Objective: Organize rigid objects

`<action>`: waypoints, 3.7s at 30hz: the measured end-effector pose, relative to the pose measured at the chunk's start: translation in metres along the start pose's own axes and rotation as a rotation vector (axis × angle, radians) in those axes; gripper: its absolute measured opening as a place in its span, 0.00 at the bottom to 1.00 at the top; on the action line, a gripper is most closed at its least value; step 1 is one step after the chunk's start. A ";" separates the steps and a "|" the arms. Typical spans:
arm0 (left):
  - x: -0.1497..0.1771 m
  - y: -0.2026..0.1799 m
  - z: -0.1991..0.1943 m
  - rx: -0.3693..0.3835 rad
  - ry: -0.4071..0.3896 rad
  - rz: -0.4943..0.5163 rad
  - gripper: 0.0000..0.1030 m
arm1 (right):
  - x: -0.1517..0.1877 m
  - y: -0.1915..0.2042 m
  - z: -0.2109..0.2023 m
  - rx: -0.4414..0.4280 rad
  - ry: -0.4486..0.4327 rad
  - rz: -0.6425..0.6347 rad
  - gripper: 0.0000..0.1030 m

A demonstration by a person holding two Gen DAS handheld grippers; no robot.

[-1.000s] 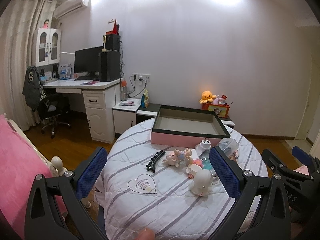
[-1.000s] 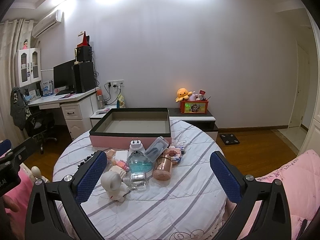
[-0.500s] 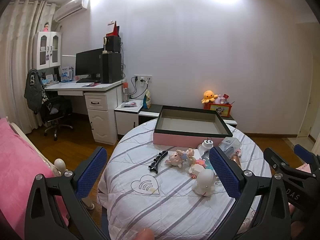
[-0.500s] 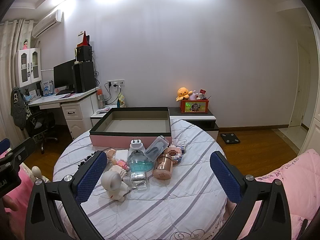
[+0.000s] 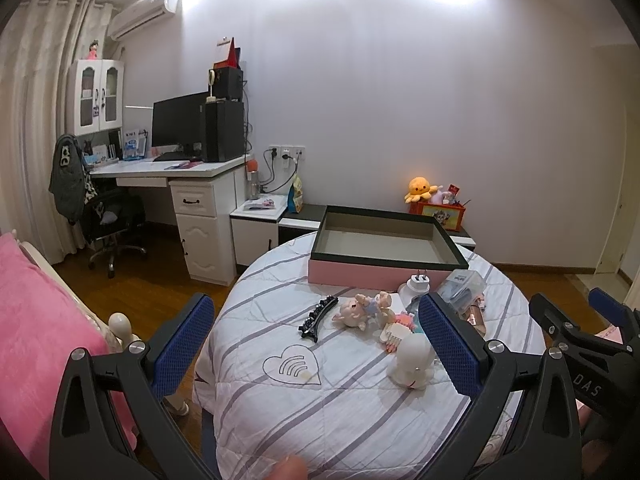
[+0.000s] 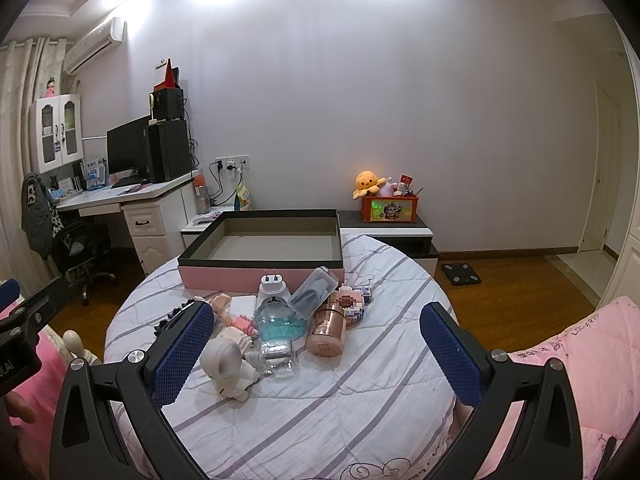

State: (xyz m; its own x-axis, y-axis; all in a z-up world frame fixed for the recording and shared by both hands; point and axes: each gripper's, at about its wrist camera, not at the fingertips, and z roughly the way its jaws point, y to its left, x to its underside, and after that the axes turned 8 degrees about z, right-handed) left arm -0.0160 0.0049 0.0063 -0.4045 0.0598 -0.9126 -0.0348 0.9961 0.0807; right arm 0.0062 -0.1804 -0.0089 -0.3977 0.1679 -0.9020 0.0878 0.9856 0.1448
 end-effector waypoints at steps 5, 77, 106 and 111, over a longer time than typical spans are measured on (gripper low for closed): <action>0.001 0.000 0.001 0.001 0.001 0.000 1.00 | -0.001 -0.003 0.003 0.000 0.005 0.004 1.00; 0.059 -0.082 0.168 0.355 0.327 0.029 0.43 | 0.043 -0.048 0.198 -0.119 0.441 0.032 0.57; -0.075 -0.045 0.247 0.233 0.167 0.082 0.44 | -0.068 0.004 0.241 -0.280 0.350 -0.036 0.57; -0.081 -0.055 0.316 0.226 0.276 0.077 0.44 | -0.066 0.004 0.297 -0.243 0.450 -0.015 0.57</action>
State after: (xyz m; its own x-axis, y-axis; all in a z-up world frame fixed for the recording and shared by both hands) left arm 0.3077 -0.0345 -0.0510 -0.6303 0.1468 -0.7624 0.1963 0.9802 0.0264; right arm 0.3044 -0.1939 -0.0694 -0.7558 0.0933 -0.6482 -0.1149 0.9556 0.2715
